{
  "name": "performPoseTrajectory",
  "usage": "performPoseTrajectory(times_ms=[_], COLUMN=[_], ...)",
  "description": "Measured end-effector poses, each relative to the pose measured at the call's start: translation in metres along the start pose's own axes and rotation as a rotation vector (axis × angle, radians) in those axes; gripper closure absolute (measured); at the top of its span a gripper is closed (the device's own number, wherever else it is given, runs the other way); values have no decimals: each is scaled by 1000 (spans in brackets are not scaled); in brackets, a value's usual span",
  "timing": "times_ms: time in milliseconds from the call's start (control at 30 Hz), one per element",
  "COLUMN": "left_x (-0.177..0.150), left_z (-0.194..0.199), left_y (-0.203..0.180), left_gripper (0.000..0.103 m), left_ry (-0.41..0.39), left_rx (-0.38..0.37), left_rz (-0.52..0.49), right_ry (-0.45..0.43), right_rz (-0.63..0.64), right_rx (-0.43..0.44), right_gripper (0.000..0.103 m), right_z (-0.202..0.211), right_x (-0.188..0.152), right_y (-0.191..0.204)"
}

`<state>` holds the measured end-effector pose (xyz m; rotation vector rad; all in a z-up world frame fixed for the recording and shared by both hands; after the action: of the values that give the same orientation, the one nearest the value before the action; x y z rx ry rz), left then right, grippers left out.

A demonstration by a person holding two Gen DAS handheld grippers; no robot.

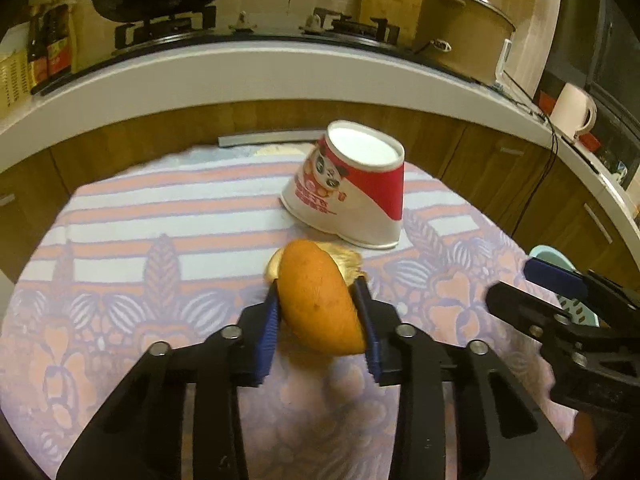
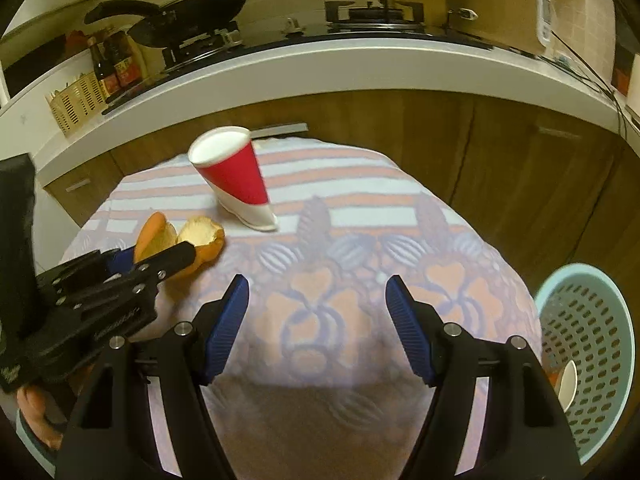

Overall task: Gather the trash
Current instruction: 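Close the left tool on the bread roll while the right tool grasps the red paper cup, then carry the bread roll and red paper cup over the blue basket and release both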

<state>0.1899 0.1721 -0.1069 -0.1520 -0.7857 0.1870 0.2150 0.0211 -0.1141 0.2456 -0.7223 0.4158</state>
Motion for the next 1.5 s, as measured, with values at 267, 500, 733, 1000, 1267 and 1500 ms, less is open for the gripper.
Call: performPoseTrajectory(times_ms=[267,500,733,1000,1267,1500], left_x=[5,11,13,10,8,9], left_z=[19,19,13,13,16,21], left_y=[42,58,57,55,55,57], left_gripper=[83,84,84,84,84,84], left_ry=[-45,-90,-94,-96,-102,-120], left_rx=[44,35,62,103,105,102], left_rz=[88,141,120,91,98,107], right_ry=[-17,-27,-6,-12,-35,-79], right_rz=[37,55,62,87,104,100], right_rx=[37,51,43,19,42,68], right_gripper=[36,36,36,36,68,80], right_z=[-24,-53,-77,-88,-81,-70], right_x=[27,45,52,60,58,59], right_y=[35,53,57,65,69,69])
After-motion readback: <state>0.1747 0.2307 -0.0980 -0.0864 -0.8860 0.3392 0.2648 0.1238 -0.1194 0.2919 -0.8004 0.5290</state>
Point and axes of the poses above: each gripper's, at about its wrist camera, not at the fingertips, and z roughly against the way its jaws point, y to its left, x to its top, the point moved 10 cm from there along -z, roughly the way its jaws point, and after that the axes turned 4 degrees about -x, right-handed, at the moved point
